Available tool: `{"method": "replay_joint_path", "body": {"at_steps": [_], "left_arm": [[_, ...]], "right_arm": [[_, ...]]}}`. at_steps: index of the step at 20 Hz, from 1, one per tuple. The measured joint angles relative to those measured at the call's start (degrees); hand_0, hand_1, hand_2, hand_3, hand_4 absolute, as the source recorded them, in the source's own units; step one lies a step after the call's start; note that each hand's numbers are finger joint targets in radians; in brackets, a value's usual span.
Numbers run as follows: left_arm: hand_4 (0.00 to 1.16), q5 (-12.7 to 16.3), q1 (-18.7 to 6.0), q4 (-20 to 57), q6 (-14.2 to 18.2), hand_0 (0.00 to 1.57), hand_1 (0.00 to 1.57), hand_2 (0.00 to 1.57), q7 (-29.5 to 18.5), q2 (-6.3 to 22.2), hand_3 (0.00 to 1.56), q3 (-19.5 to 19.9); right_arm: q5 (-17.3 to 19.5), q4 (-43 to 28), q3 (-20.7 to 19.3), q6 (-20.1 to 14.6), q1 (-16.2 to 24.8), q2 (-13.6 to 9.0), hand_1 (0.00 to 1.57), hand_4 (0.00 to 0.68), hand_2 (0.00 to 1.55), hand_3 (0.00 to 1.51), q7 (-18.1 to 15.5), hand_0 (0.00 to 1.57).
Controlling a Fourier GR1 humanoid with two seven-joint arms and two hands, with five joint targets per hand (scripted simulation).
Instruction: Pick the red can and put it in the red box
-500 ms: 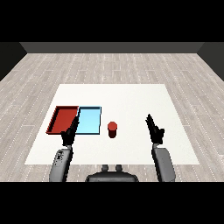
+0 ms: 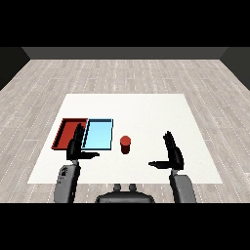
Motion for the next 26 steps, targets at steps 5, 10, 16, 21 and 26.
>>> {"method": "replay_joint_path", "body": {"at_steps": [5, 10, 16, 21, 26], "left_arm": [[0.0, 0.2, 0.4, 0.5, -0.8, 0.0, 0.0, 0.0, -8.8, -1.3, 0.0, 0.0], [0.0, 1.3, 0.8, 2.2, -2.3, 0.0, 0.0, 0.0, -13.4, -1.2, 0.0, 0.8], [0.0, 2.0, 0.2, 2.5, -2.7, 0.0, 0.0, 0.0, -13.7, -1.1, 0.0, 1.2], [0.0, 2.3, 1.5, 1.1, -2.5, 0.0, 0.0, 0.0, -14.5, -1.6, 0.0, 0.5], [0.0, 4.3, 0.4, 0.4, -3.6, 0.0, 0.0, 0.0, -12.8, 0.0, 0.0, 2.7]], "right_arm": [[-1.6, -2.0, 0.5, 2.6, 2.8, 0.0, 0.0, 0.0, 0.0, 0.0, -6.1, 0.0], [-1.8, -1.5, 0.6, 3.7, 4.8, 0.0, 0.0, 0.0, 0.0, 0.0, -10.2, 0.0], [-1.8, -0.5, 0.3, 4.0, 4.8, 0.3, 0.0, 0.0, 0.0, 0.0, -11.4, 0.0], [-1.0, 1.8, 2.6, 2.6, 4.1, 1.2, 0.0, 0.0, 0.0, 0.0, -11.8, 0.0], [-0.3, 4.6, 3.5, 0.5, -0.5, 1.5, 0.0, 0.0, 0.0, 0.0, -9.4, 0.0]]}}
